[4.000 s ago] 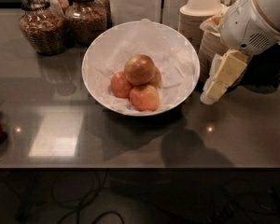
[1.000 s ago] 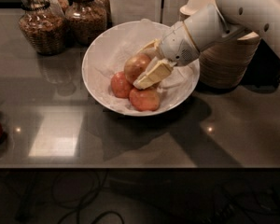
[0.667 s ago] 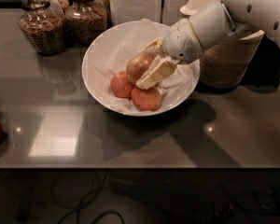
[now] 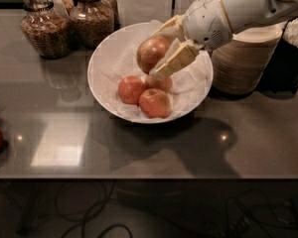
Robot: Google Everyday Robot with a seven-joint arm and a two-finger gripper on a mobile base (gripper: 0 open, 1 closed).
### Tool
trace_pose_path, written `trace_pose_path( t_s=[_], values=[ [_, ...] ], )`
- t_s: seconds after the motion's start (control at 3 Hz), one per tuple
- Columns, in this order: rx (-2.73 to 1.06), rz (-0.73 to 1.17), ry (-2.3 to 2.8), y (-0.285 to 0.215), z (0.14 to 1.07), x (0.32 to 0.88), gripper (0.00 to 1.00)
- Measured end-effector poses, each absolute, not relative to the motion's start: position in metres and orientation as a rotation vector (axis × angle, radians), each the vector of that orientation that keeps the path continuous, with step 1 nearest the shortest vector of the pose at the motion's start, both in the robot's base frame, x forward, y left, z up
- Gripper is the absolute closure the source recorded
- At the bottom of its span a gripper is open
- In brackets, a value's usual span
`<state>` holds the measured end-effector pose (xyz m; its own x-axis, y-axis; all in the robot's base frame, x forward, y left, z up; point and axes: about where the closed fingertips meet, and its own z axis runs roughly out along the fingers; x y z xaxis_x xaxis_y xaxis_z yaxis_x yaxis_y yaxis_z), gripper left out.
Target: Pick apple from white bowl
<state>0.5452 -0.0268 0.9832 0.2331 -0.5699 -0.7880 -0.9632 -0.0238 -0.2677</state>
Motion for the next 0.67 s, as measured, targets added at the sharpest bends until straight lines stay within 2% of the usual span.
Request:
trace_pose_path(
  t_s=[0.67],
  values=[
    [-1.698,0.545,1.388,-0.0307,1.0193,0.5427,1.00]
  ],
)
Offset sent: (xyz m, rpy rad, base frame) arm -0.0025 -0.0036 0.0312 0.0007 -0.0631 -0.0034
